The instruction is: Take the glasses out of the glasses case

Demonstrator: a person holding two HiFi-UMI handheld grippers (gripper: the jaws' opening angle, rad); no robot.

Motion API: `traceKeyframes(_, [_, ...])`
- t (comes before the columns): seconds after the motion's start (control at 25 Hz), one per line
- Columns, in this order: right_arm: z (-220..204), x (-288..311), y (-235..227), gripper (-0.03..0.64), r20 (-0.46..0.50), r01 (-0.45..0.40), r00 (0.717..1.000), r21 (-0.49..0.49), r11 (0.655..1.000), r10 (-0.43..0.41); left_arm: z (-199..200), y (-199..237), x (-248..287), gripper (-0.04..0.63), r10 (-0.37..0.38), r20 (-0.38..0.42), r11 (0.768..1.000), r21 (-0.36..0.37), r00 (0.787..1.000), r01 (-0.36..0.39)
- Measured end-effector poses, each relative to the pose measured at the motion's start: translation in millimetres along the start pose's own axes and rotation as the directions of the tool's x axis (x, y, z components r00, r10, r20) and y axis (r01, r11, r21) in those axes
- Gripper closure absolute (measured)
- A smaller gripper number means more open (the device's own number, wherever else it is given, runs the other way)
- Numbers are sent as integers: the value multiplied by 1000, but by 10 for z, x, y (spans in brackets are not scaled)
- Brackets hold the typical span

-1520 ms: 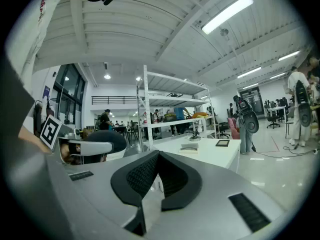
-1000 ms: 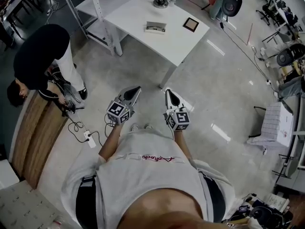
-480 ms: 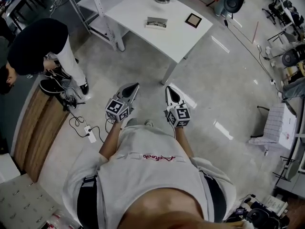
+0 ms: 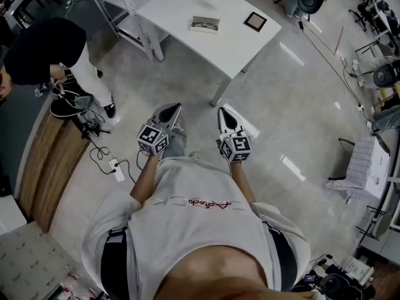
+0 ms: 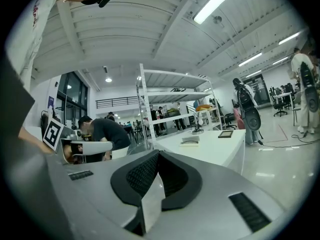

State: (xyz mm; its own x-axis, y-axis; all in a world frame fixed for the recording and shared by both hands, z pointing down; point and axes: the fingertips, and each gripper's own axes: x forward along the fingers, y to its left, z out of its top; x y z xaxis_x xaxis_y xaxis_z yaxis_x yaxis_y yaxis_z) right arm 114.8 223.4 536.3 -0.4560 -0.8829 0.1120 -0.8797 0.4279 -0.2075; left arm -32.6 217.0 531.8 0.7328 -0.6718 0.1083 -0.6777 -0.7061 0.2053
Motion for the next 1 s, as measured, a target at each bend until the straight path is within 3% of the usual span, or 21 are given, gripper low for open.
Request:
traceKeyframes(0.32, [-38,207,-165,598,11,20,1000,-14,1000,-20,-107,135,193,603,-19,-5,1000,-16,1000,19])
traceKeyframes(1.0, [-51,1426,-535,598,-56,2,998,-9,1000,-2,56,1110,929,603,-24,-28,999,-24,999,24])
